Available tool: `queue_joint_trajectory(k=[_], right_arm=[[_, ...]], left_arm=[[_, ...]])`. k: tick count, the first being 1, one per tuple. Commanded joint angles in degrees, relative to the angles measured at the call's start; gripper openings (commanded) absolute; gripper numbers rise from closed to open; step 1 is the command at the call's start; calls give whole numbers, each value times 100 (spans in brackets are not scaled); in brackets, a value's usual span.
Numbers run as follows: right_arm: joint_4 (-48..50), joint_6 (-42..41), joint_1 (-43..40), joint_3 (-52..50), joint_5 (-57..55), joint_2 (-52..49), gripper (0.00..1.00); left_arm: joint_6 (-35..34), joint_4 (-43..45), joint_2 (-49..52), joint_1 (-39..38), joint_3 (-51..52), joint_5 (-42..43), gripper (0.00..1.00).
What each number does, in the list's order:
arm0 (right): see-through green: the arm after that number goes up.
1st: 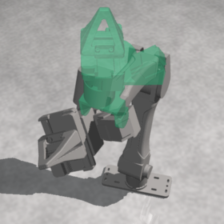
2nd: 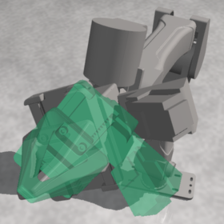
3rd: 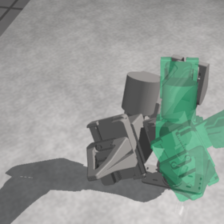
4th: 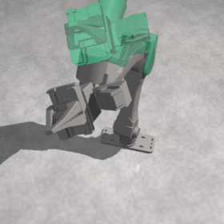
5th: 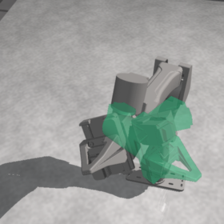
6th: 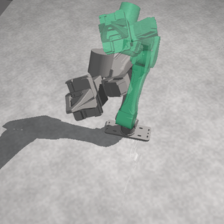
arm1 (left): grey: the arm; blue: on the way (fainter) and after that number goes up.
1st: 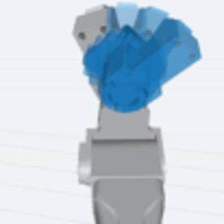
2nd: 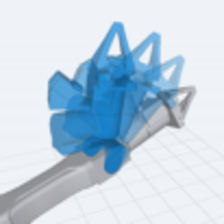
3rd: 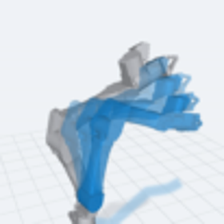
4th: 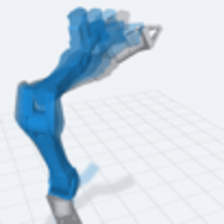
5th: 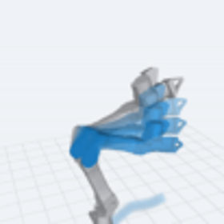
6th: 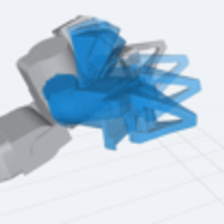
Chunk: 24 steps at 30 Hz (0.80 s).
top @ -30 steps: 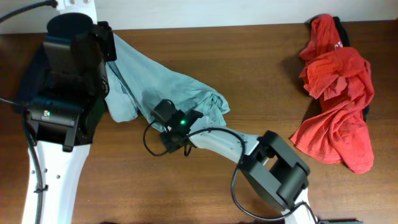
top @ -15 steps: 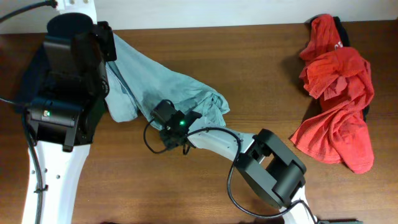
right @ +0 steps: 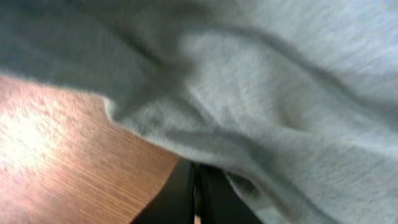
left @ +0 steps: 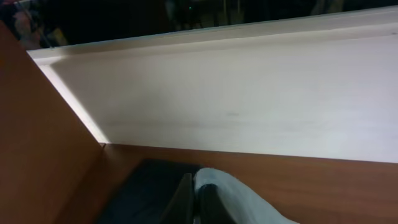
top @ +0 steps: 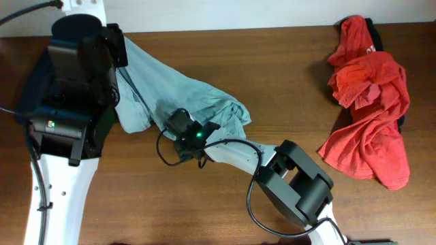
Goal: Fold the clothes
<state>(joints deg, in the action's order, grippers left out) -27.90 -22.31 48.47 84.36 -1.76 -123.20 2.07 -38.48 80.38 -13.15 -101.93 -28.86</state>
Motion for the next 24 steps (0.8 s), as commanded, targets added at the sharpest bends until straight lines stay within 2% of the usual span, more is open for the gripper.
queue_joint_trajectory(k=[1, 5, 11, 18, 24], right_arm=[[-101, -234, 22, -13, -114, -166, 4], [-376, -369, -52, 92, -201, 13, 4], [-1611, -348, -455, 660, -468, 721, 4], [-2796, 111, -1434, 1615, -472, 1718, 4], [-3600, 568, -2358, 2581, -446, 2146, 4]], left_arm=[[-81, -2, -2, 24, -96, 59, 0], [-79, -15, -2, 26, -96, 59, 0], [-81, -13, 0, 26, -96, 59, 0], [-81, -13, 42, 26, -96, 59, 0], [-81, -13, 122, 26, -96, 59, 0]])
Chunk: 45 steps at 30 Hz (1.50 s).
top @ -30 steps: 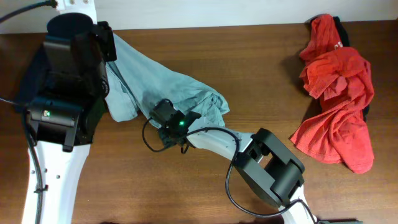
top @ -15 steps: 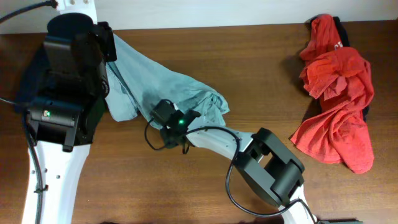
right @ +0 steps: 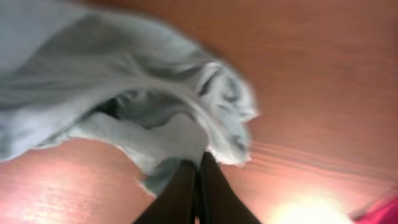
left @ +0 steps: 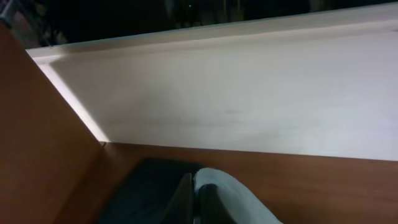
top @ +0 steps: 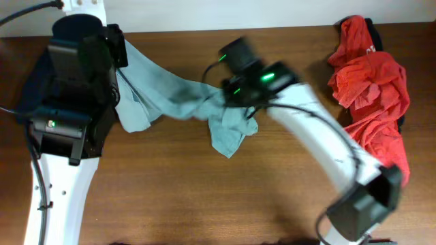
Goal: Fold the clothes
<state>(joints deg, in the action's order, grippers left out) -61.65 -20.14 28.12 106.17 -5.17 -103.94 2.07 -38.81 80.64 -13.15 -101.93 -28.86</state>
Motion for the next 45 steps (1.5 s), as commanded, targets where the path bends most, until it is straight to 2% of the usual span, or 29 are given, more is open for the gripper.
queue_joint_trajectory(k=[1, 10, 17, 22, 36, 45], right_arm=[[-350, 389, -442, 555, -105, 260, 4], [-1591, 796, -1462, 2549, -46, 551, 4], [-1963, 1073, -2063, 4144, 83, 782, 4], [-2004, 1397, -2319, 4819, 81, 973, 4], [-2006, 1696, -2564, 5045, 17, 1886, 4], [-2009, 1878, -2564, 5045, -7, 2363, 4]], left_arm=[[-81, 22, 101, 26, -96, 59, 0], [-79, 411, -55, 24, -114, -114, 0], [-83, 595, -612, 17, -212, -72, 0], [-85, 719, -1152, 20, -212, 168, 0], [-295, 763, -2245, 20, -212, 837, 0], [-297, 498, -2339, 20, -212, 1904, 0]])
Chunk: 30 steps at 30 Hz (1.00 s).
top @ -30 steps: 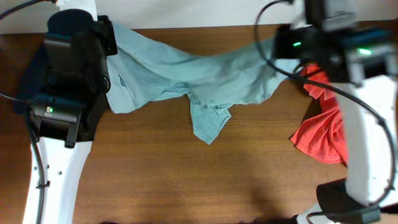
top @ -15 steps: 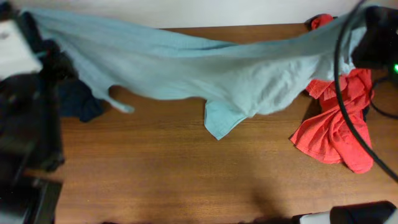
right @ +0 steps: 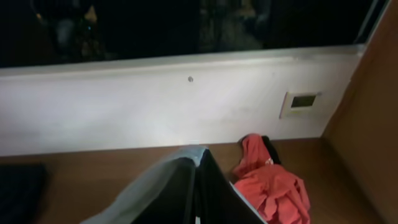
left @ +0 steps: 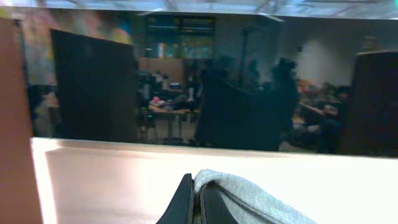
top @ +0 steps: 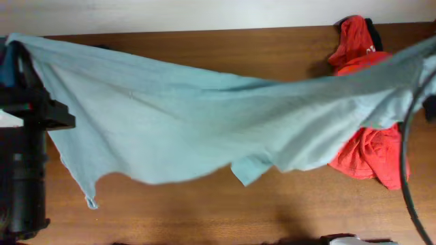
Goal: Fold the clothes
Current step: 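Lift the T-shirt with both grippers and stretch it apart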
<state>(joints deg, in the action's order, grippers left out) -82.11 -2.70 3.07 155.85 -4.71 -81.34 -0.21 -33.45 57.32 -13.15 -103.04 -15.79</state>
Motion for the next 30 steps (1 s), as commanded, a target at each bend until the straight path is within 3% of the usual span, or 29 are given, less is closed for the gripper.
queue_joint_trajectory(k=[1, 13, 22, 30], right_arm=[[37, 146, -59, 76, -55, 114, 4], [72, 142, -57, 76, -74, 566, 4], [-267, 140, -57, 76, -201, 1132, 4], [-581, 144, -57, -221, -201, 955, 4]], left_arm=[[-70, -55, -7, 20, -101, 669, 0], [-68, -157, -188, 20, -302, 723, 0], [-68, -881, -658, 20, -514, 671, 0], [-313, -1248, -551, 20, -367, -295, 0]])
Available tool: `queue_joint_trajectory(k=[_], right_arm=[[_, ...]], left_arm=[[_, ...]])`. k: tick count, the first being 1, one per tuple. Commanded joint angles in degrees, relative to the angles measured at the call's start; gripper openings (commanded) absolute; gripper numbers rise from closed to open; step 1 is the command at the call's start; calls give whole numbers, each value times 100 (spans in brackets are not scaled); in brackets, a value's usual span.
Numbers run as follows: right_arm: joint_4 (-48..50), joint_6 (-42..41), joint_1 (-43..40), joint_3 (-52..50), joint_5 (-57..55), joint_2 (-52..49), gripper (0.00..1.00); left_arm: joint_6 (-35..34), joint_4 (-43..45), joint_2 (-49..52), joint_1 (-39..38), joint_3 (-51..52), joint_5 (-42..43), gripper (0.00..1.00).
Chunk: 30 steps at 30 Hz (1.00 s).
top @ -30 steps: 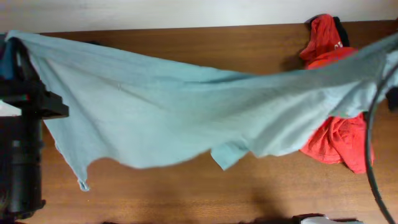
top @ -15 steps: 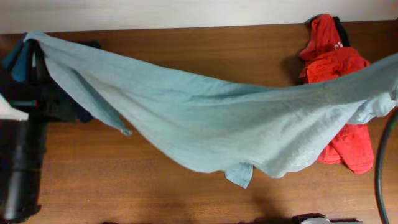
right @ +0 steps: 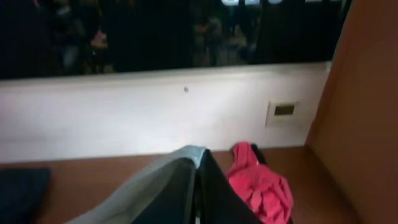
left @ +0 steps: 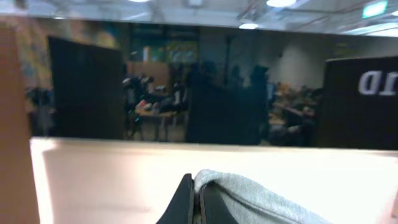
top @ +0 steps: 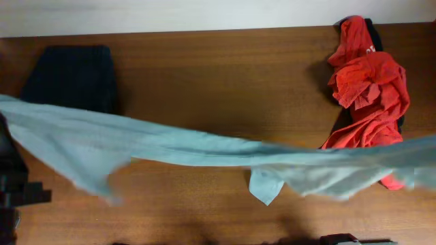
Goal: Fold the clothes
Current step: 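Lift the T-shirt with both grippers and stretch it apart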
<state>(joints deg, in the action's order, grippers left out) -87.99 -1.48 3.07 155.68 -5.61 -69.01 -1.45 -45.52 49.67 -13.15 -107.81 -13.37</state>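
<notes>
A light blue-grey garment (top: 204, 153) hangs stretched in a long band across the overhead view, from the left edge to the right edge, above the wooden table (top: 225, 75). My left gripper (left: 198, 186) is shut on one end of the garment (left: 249, 196). My right gripper (right: 198, 163) is shut on the other end of the garment (right: 140, 186). Both arms are out of the overhead view save a dark part at the lower left. A short flap of the cloth (top: 266, 187) dangles from the band's lower edge.
A pile of red clothes (top: 368, 82) lies at the table's right end, also in the right wrist view as red clothes (right: 261, 186). A folded dark garment (top: 71, 78) rests at the back left. A white wall (right: 124, 118) runs behind the table.
The stretched garment has come nearer the table's front and shows as a narrower band. The dark folded garment at the back left is now uncovered. Both grippers stay shut on the cloth.
First the blue-grey garment lay bunched at the left, my left gripper holding one end and my right gripper shut on it at mid-table. Then the right arm was farther back and right with the cloth. Later it was spread wide between both grippers, and now it hangs as a taut band.
</notes>
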Motion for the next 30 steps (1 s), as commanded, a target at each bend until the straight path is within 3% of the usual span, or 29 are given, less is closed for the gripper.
queue_joint_trajectory(k=[1, 12, 20, 30], right_arm=[[4, 22, -57, -280, -111, -343, 4], [-262, 109, -57, -658, -61, -1764, 4], [146, 109, -57, -658, 138, -2938, 4], [682, 229, -57, 120, 258, -2448, 4]], left_arm=[[-208, -39, 295, 20, 181, -625, 0], [-245, -319, 1967, 20, 407, -898, 0], [-240, 138, 3136, 20, 404, -966, 0], [-153, 846, 2664, 20, 98, -1005, 0]])
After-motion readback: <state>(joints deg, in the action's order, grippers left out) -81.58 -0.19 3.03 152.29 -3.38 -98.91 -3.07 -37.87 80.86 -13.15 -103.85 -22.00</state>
